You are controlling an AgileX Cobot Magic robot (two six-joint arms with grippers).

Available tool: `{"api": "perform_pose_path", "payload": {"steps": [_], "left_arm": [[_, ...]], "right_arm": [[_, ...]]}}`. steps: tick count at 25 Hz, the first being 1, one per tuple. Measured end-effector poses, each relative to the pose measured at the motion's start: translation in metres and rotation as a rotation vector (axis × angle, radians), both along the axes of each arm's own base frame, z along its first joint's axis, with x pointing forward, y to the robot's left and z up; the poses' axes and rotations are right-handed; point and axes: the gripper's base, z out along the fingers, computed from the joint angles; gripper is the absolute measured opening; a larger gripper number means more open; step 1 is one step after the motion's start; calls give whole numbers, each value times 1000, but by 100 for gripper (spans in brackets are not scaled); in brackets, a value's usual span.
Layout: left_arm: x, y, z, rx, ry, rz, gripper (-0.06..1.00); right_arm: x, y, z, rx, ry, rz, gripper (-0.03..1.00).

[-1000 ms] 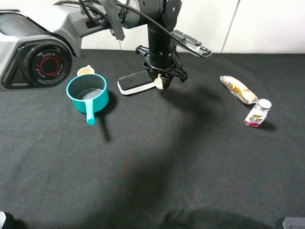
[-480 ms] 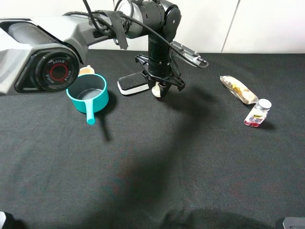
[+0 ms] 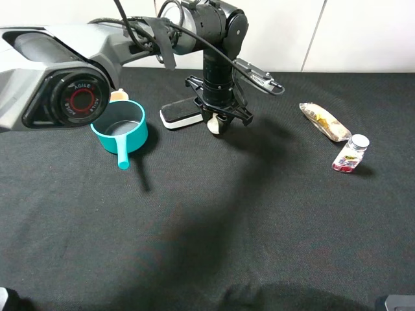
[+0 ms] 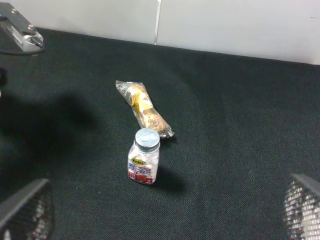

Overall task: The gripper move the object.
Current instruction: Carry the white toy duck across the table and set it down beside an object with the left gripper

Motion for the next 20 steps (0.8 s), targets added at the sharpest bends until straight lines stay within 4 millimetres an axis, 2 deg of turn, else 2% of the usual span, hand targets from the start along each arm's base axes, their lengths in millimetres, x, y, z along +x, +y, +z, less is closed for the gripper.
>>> {"api": "perform_pose_path", "payload": {"steps": [20], "left_arm": [[0,0,0,1,-1,0,50]], "right_arm": [[0,0,0,0,0,0,69]]}}
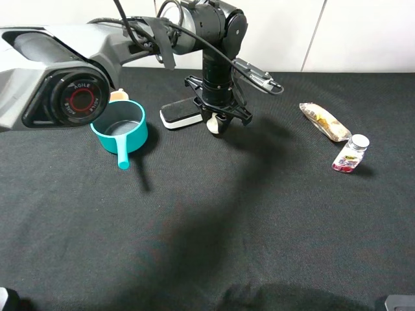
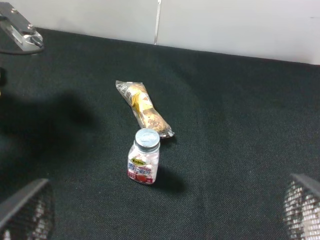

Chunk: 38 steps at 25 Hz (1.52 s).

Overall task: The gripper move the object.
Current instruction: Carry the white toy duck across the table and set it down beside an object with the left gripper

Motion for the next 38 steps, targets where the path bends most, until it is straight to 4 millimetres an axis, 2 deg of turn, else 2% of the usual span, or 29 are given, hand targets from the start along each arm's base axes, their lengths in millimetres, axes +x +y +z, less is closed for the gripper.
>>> {"api": "perform_pose_path", "payload": {"steps": [19,27,38], "left_arm": [[0,0,0,1,1,0,50],[-1,-1,0,3,4,-3,62],[-3,-1,0,8,18,-1,64]], "right_arm": [[0,0,0,0,0,0,69],[0,0,0,0,0,0,69],[0,0,0,0,0,0,69]]}}
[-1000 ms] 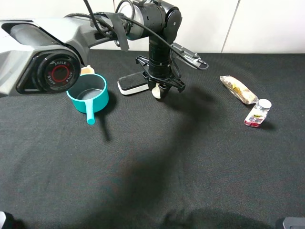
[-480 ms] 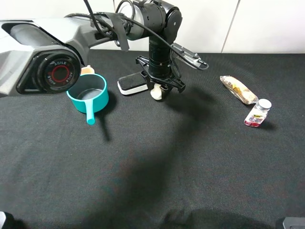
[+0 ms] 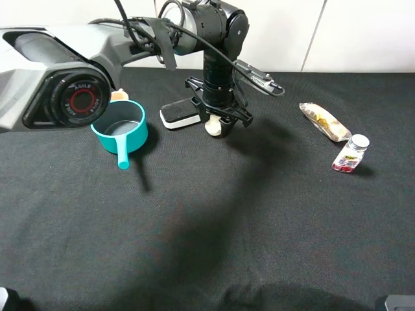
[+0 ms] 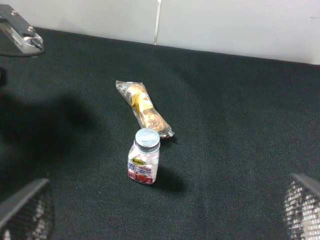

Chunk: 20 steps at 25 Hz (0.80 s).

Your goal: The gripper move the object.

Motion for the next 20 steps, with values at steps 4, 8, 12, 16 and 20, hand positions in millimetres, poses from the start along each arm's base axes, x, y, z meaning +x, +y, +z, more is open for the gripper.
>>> {"api": "perform_pose_path", "payload": {"steps": [4,8,12,16,20], "left_arm": [[-1,-1,0,0,0,-3,64],[-1,-1,0,0,0,-3,66],[-1,-1,0,0,0,-3,77],[-1,-1,0,0,0,-3,91],[-1,-1,0,0,0,-3,95]], "right_arm": [[0,0,0,0,0,0,69],[0,0,0,0,0,0,69],[0,0,0,0,0,0,69],[0,0,0,0,0,0,69],[0,0,0,0,0,0,69]]}}
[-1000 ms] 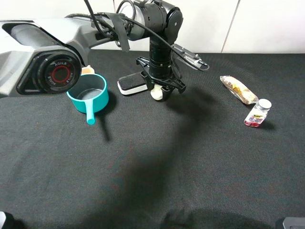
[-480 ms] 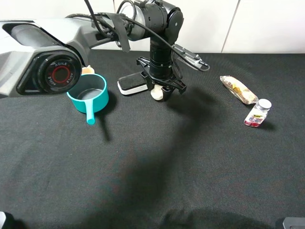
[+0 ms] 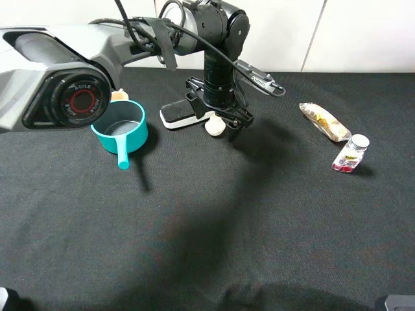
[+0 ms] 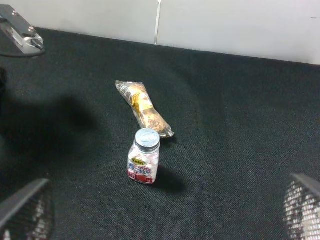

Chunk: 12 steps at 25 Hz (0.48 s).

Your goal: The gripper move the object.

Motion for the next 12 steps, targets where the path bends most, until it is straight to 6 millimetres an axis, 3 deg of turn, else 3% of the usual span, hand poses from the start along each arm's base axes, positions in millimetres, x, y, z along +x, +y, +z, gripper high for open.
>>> {"api": "perform_pose_path", "payload": {"steps": [12], "left_arm": [[0,0,0,0,0,-1,99]], "right_arm": [[0,0,0,0,0,0,69]]}}
